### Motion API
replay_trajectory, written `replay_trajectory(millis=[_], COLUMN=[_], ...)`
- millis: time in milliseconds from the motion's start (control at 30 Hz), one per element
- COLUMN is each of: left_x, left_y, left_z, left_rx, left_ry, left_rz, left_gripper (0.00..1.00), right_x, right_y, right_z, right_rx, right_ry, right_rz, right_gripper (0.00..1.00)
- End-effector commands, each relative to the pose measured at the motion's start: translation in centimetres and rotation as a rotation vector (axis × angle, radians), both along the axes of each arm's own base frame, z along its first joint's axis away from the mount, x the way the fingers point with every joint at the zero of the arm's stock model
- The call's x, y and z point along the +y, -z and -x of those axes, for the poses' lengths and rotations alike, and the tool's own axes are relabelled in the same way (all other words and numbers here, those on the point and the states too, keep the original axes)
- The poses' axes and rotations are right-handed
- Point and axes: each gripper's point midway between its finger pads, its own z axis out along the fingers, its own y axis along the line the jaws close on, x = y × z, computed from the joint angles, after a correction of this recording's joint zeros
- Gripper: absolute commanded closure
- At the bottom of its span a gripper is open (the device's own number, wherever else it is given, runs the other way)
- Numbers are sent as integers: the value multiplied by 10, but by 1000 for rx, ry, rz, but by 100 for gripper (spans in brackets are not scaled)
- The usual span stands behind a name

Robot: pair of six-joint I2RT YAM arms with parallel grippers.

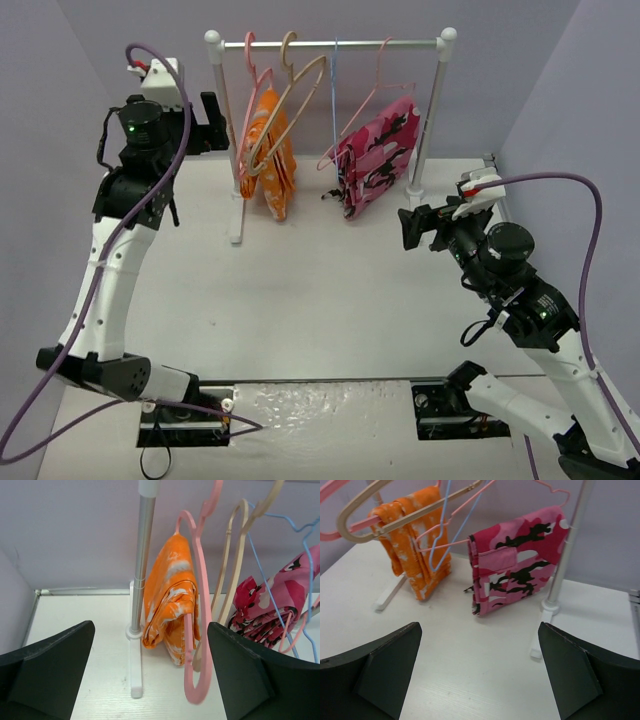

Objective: Place the trousers on the hanger
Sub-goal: Reset both arms

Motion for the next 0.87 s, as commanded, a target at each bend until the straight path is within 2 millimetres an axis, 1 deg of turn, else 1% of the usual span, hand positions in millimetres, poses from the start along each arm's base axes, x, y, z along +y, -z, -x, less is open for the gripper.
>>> replay_trajectory(millis=[0, 67, 100, 167, 200, 267, 300, 367, 433, 500, 667, 767, 833], left_x=[21, 30, 38, 47, 50, 60, 65, 70, 72, 71, 64, 62, 63], left_y=[-18, -1, 0, 29, 54, 74, 92, 131, 150, 169, 198, 212, 215], left_z=[67, 84, 106, 134, 137, 162, 170, 177, 186, 188, 189, 189, 188], left_rx=[-63, -30, -43, -14, 38, 53, 84, 151, 166, 190, 225, 250, 258], left_ry=[-4, -21, -33, -49, -61, -83, -101, -127, -132, -130, -110, -104, -109], left_rz=[-63, -87, -84, -85, -96, -97, -101, -106, -103, -96, -59, -51, -51], left_gripper=[3, 3, 3, 3, 3, 3, 3, 3, 3, 3, 3, 3, 3], right_x=[-45, -53, -56, -67, -74, -80, -83, -87, -93, -97, -102, -100, -98], right_y=[-16, -13, -11, -6, -5, 0, 3, 7, 12, 18, 26, 30, 30], right_z=[2, 4, 6, 10, 12, 17, 19, 20, 22, 23, 27, 27, 26], right_rx=[-63, -59, -57, -50, -53, -48, -47, -44, -40, -34, -33, -27, -24], right_ry=[205, 241, 255, 298, 326, 352, 367, 387, 417, 439, 457, 448, 439], right_rz=[-2, -12, -10, -2, -5, -40, -50, -58, -72, -77, -92, -91, -91], right_gripper=[0, 0, 0, 0, 0, 0, 0, 0, 0, 0, 0, 0, 0])
